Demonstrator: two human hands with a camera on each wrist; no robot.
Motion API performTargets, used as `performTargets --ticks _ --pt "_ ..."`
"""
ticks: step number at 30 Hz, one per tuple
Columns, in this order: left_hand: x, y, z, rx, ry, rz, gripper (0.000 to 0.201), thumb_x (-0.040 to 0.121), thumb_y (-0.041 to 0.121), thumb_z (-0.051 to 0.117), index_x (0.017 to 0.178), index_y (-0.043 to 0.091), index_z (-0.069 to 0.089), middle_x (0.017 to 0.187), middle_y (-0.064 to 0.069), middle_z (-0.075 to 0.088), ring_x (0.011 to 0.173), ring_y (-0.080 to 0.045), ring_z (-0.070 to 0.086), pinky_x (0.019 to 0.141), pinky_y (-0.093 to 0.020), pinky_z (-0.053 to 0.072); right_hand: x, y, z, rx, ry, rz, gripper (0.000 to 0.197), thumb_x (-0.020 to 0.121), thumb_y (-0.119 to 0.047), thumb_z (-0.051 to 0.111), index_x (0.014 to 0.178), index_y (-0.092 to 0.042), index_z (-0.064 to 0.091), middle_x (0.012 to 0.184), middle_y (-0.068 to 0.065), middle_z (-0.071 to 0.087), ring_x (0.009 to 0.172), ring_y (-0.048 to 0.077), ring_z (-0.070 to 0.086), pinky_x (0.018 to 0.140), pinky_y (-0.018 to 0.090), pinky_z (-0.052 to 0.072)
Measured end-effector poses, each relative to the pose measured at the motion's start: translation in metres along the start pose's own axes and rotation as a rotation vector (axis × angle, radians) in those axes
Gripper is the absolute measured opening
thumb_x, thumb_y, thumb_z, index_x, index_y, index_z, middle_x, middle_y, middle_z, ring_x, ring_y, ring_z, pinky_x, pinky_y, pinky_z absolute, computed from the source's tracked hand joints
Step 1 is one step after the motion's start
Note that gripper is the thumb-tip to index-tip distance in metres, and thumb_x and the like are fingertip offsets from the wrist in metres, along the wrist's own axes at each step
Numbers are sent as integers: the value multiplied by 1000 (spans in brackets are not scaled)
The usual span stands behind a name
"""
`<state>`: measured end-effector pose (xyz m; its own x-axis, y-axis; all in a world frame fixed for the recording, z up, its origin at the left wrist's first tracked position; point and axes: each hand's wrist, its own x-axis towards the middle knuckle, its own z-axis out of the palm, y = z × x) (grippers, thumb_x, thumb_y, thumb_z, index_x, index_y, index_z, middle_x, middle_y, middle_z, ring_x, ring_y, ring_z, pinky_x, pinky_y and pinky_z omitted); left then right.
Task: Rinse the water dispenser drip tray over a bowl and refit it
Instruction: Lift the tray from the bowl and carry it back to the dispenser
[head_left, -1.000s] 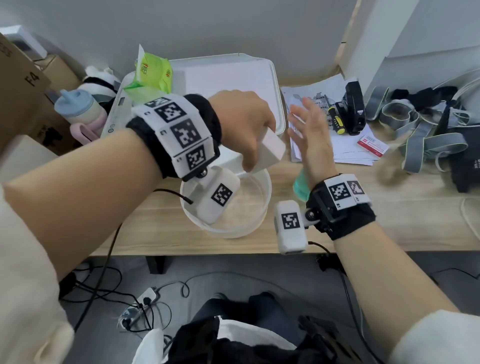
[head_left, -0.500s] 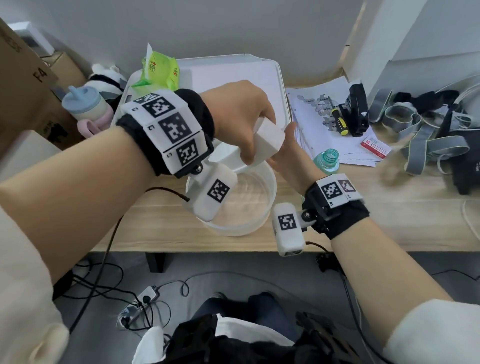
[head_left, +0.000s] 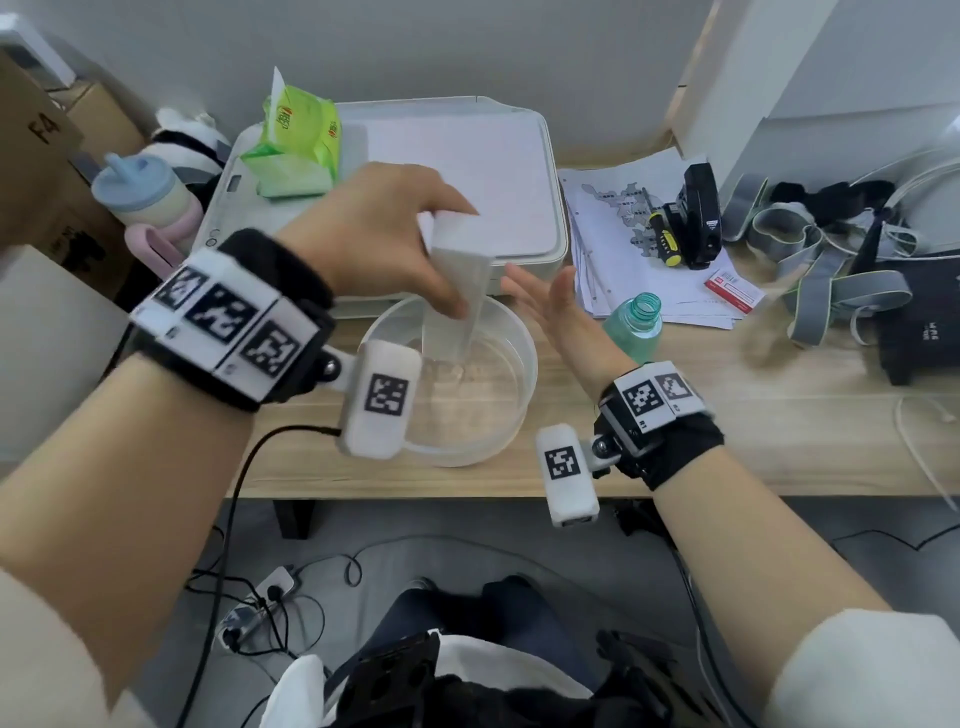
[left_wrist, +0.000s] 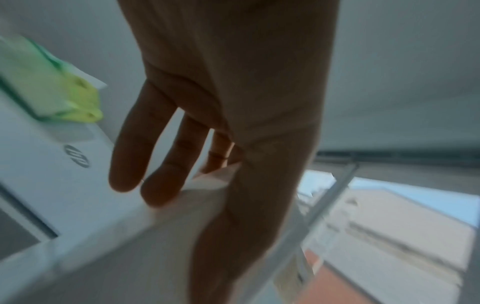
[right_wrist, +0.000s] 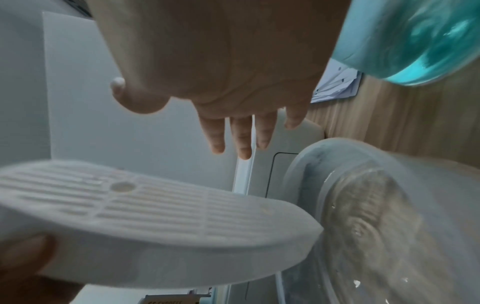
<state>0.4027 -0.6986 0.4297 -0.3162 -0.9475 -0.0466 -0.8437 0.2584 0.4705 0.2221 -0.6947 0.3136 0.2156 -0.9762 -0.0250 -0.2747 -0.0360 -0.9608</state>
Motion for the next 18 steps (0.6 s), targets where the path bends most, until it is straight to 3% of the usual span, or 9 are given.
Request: performTargets --ticks 1,3,5,7,9,12,15,18 --pt "-8 -9 -1 -138 61 -55 71 36 38 84 104 22 67 91 7 60 77 -3 55 72 -19 42 6 8 -1 63 -137 58 70 86 -63 21 144 -24 29 148 -4 37 138 8 33 117 25 17" --pt "-26 -25 -1 -426 181 -127 55 46 25 86 97 17 66 87 3 64 69 3 57 67 -13 47 -4 13 -5 162 -206 160 58 94 -45 43 146 -23 28 146 -6 37 135 7 33 110 23 20" --pt "-43 -47 9 -699 282 -150 40 54 17 82 90 16 66 78 4 70 67 1 62 63 -15 53 -9 23 -7 -5 -218 139 73 86 -30 63 148 -21 25 152 -1 33 138 10 30 111 25 20" --pt "-56 -71 27 -928 381 -195 43 50 22 81 90 21 66 76 10 74 73 -3 68 70 -23 57 -15 28 -6 -66 -176 133 88 78 -24 73 149 -17 21 155 1 29 138 8 27 112 25 20" --pt "-67 -94 49 -1122 421 -247 63 39 34 88 96 21 65 81 11 76 78 -6 70 71 -25 58 -22 27 -1 -5 -138 160 95 75 -19 76 150 -16 18 153 5 32 134 9 32 113 26 24" --pt "-80 -114 78 -1323 341 -237 85 29 39 91 105 18 58 87 9 76 84 -7 71 65 -24 58 -34 18 8 181 -43 224 94 75 -16 75 149 -21 17 144 8 41 116 19 56 104 39 44" --pt "-88 -116 100 -1415 192 -187 90 29 29 93 109 18 55 95 5 75 90 -11 71 70 -27 58 -50 3 19 355 199 250 74 79 -23 68 142 -19 31 128 3 50 105 25 62 77 29 59" --pt "-91 -104 120 -1496 -27 -92 81 33 22 92 108 23 61 101 3 74 97 -13 69 74 -27 57 -79 2 25 458 536 268 45 77 -21 73 117 -23 50 116 3 61 105 23 63 74 32 60"
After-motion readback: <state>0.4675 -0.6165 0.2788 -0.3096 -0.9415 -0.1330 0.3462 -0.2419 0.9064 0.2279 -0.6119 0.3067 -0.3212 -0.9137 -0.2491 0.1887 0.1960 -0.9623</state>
